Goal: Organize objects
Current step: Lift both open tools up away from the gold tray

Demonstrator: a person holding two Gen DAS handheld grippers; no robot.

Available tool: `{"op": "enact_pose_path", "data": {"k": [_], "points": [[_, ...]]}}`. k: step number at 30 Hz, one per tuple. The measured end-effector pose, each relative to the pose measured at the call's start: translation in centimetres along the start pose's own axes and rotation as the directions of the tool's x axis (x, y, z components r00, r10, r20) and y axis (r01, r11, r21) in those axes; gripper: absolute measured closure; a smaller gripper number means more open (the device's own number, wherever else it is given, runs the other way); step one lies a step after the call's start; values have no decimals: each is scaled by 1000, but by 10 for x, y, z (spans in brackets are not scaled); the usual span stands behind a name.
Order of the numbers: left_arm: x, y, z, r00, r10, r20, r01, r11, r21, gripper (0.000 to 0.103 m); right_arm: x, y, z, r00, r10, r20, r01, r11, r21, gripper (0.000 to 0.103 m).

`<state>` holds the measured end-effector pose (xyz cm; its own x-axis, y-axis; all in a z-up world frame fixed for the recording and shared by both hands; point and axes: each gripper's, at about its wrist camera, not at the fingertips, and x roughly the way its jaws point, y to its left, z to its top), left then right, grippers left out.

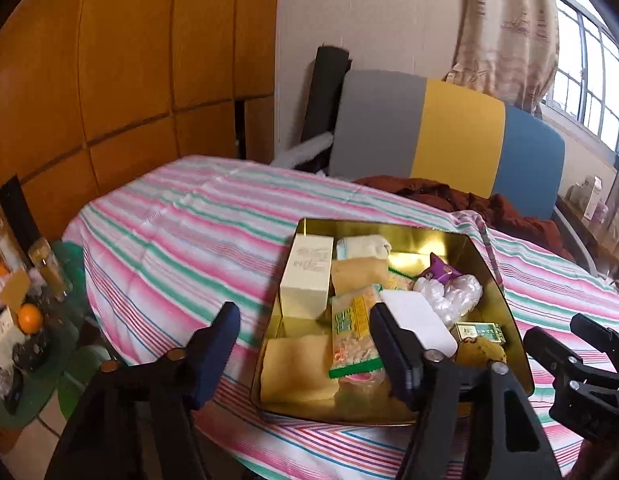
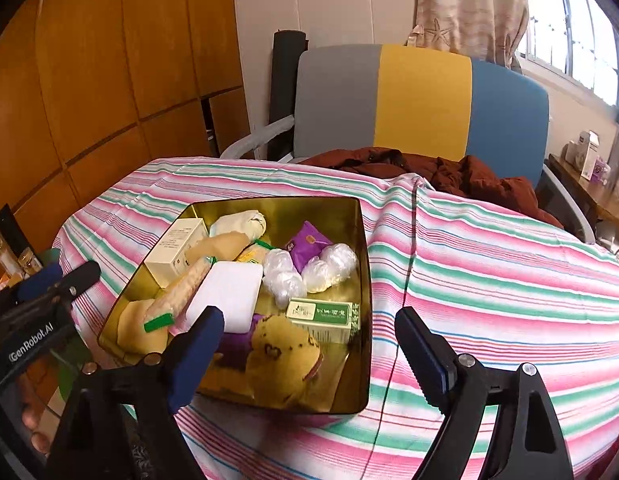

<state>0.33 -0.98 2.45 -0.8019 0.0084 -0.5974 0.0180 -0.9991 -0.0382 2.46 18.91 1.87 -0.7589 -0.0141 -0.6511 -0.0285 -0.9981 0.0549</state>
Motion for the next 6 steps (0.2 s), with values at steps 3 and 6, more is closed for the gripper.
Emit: {"op": "enact_pose_path", "data": {"k": [3, 6], "points": [[-4, -1, -1, 999, -27, 18, 28, 1000, -7, 47, 0, -2, -2, 1000, -4, -2, 4, 1000, 11, 15], [0, -4, -2, 999, -47, -9, 47, 999, -1, 47, 0, -3, -3, 1000, -12, 1, 12, 1000, 14, 15]]}}
